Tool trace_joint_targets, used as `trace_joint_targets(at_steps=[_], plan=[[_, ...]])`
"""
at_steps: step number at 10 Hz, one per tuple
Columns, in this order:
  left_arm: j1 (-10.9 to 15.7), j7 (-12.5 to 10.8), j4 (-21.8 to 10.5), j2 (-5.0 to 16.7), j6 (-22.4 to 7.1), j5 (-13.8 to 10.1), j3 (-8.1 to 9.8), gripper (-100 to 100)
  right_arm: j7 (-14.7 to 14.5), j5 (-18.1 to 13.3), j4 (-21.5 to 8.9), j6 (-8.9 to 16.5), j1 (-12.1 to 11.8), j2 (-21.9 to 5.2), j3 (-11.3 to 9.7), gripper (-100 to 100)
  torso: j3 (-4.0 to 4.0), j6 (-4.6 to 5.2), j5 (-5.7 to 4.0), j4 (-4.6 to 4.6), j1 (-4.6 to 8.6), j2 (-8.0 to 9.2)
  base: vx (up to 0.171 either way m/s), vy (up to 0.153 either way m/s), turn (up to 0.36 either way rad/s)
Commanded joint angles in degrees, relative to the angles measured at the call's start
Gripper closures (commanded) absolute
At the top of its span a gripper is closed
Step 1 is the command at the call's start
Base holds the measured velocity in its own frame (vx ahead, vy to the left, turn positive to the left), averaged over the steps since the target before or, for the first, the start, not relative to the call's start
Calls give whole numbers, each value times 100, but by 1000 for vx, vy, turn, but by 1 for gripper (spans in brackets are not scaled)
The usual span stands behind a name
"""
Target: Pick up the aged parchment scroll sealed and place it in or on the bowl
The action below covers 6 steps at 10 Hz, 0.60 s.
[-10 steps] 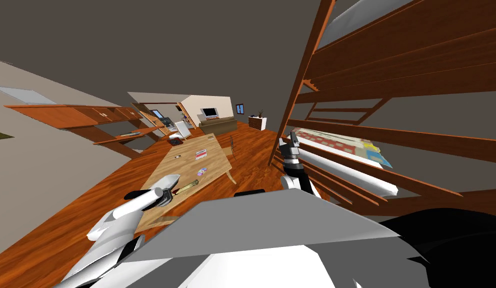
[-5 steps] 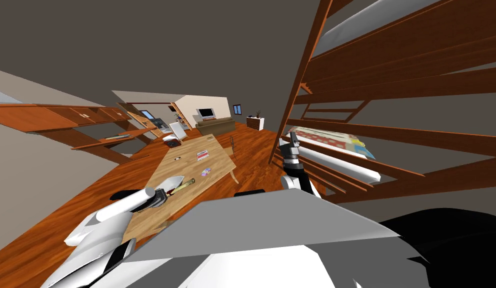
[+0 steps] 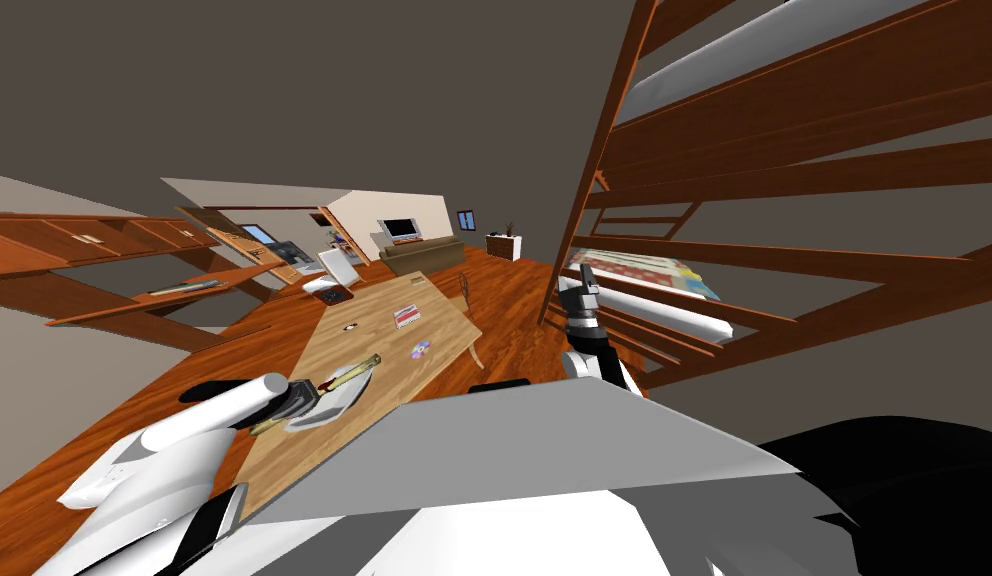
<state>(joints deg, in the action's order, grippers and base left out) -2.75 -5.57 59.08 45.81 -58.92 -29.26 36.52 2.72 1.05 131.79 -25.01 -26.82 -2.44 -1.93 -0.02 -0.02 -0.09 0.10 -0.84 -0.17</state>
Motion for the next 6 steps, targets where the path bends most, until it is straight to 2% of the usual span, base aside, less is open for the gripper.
trace_joint_targets(at_steps=[1, 2, 3, 6], plan=[[-16, -80, -14, 98, -142, -50, 54, 100, 0, 0, 0, 0, 0, 0, 0, 0, 0, 0, 0, 0, 0, 0, -8, 253, -155], [-18, -60, 19, 57, -96, -26, 36, 100, 0, 0, 0, 0, 0, 0, 0, 0, 3, -1, 1, 0, 4, 5, -5, 119, -44], [-14, -72, 25, 73, -108, -28, 44, -100, 0, 0, 0, 0, -1, 1, -1, 0, 2, -5, 1, -2, 49, 6, 0, 25, 3], [-14, -71, 24, 74, -105, -27, 44, -100, 0, 0, 0, 0, 0, 3, -2, 0, 1, -3, -14, -2, 105, 5, 0, 3, 0]])
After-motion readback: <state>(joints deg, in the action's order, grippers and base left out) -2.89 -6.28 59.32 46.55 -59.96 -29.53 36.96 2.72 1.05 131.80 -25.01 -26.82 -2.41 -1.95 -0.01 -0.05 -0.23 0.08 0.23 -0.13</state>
